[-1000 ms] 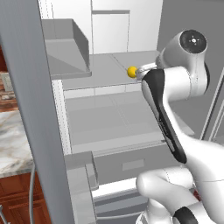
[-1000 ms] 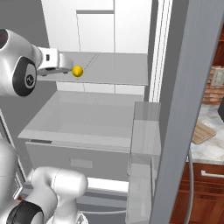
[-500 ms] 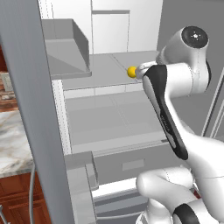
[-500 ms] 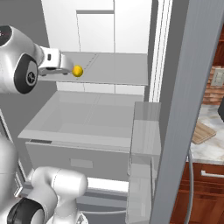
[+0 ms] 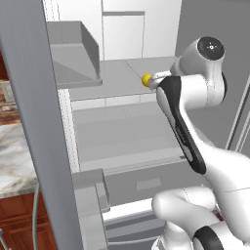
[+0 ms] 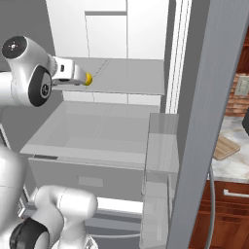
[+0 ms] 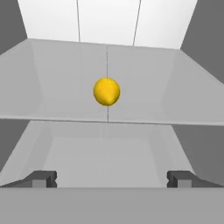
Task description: Retrieve a lemon from the fridge and place it on the cutting board with the fish.
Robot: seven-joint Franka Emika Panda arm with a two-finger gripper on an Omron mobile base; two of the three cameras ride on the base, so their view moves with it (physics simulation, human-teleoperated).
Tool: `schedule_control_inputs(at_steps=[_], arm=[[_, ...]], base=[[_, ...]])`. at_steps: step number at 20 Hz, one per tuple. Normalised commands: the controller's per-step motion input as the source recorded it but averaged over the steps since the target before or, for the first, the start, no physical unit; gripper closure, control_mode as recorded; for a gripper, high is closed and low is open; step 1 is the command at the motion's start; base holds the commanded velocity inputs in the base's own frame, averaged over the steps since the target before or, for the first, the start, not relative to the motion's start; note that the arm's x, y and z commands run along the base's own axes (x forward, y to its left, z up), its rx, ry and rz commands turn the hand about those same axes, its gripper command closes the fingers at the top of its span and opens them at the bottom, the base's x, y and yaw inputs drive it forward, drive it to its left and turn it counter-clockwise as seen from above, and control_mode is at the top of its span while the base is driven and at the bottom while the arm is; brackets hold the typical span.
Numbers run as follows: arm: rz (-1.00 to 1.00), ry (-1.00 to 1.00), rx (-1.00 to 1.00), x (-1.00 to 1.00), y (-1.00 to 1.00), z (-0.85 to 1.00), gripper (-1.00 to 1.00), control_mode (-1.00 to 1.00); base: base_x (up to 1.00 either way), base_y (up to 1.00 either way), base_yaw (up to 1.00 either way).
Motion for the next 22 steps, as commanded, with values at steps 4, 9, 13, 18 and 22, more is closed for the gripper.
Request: schedule_control_inputs(at_steps=[4,9,13,18,22], arm=[[0.00,0.10,0.00,0.39,0.00,0.01,-1.00,-1.00],[0.00,0.02,0.00,0.35,0.00,0.00,-1.00,-1.00],[0.00,0.00,0.00,0.17,0.05,-0.02,-1.00,-1.00],[0.00,0.00,0.00,0.20,0.10,-0.16,-1.00,-1.00],[0.00,0.00,0.05,0.46,0.00,-0.09,-1.00,-1.00]], base=[[0.00,0.00,0.00],[0.00,0.00,0.00],[0.00,0.00,0.00],[0.00,0.00,0.00],[0.00,0.00,0.00]])
